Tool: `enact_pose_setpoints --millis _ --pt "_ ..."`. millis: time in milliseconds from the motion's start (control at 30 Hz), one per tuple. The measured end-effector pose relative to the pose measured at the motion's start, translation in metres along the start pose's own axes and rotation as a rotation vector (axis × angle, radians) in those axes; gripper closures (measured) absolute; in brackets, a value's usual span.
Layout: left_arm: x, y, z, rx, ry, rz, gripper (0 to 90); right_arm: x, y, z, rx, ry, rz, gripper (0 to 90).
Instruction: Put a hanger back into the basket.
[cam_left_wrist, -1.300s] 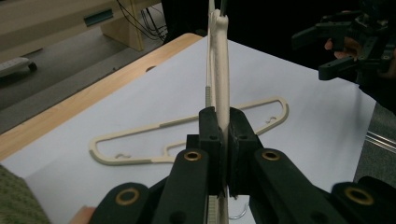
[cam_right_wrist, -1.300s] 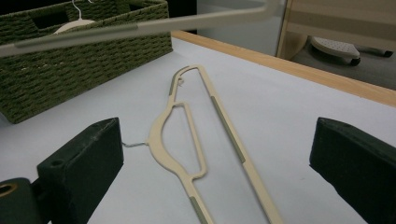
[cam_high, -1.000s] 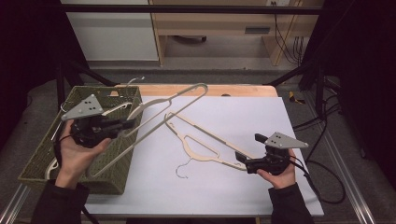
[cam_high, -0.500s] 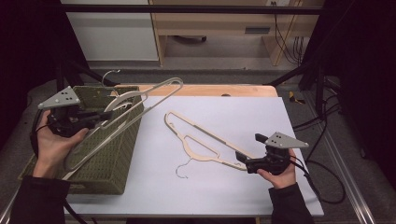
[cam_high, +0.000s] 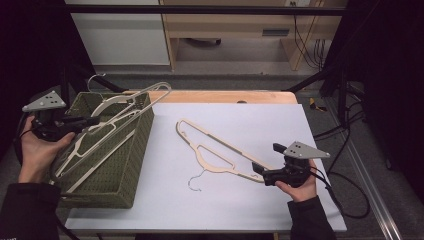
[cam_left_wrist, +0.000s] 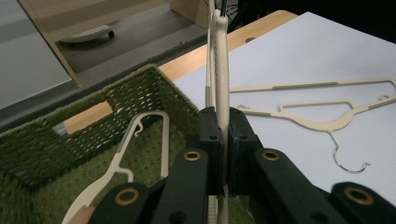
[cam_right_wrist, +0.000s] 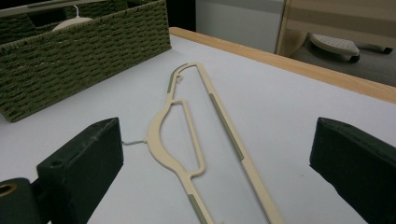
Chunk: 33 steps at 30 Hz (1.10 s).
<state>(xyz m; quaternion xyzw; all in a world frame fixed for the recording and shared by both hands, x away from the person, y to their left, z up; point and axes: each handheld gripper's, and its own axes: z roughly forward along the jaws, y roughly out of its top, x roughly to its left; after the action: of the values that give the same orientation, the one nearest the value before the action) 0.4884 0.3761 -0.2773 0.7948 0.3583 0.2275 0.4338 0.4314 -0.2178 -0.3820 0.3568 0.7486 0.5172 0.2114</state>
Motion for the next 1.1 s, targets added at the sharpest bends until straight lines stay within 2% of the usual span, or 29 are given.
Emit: enact_pose_setpoints --millis 400,533,700,900,1100 --pt "0.029 -0.025 -0.010 -0.022 0.030 -0.048 86.4 0.000 -0.001 0.001 0.005 -0.002 -0.002 3.5" --pt "0.037 -0.031 -0.013 -0.013 0.046 -0.054 86.3 -0.001 -0.001 0.001 0.006 -0.005 -0.001 3.6" --pt "0.047 -0.043 -0.016 -0.018 0.059 -0.095 86.3 -0.001 -0.001 0.001 0.005 -0.003 -0.002 3.6" --pt "0.050 -0.057 -0.013 0.013 0.049 -0.118 86.3 0.000 -0.001 0.001 0.011 -0.004 -0.003 3.7" --pt "0.045 -0.072 -0.001 0.043 0.035 -0.171 86.4 0.000 -0.001 0.001 0.010 -0.004 -0.003 3.8"
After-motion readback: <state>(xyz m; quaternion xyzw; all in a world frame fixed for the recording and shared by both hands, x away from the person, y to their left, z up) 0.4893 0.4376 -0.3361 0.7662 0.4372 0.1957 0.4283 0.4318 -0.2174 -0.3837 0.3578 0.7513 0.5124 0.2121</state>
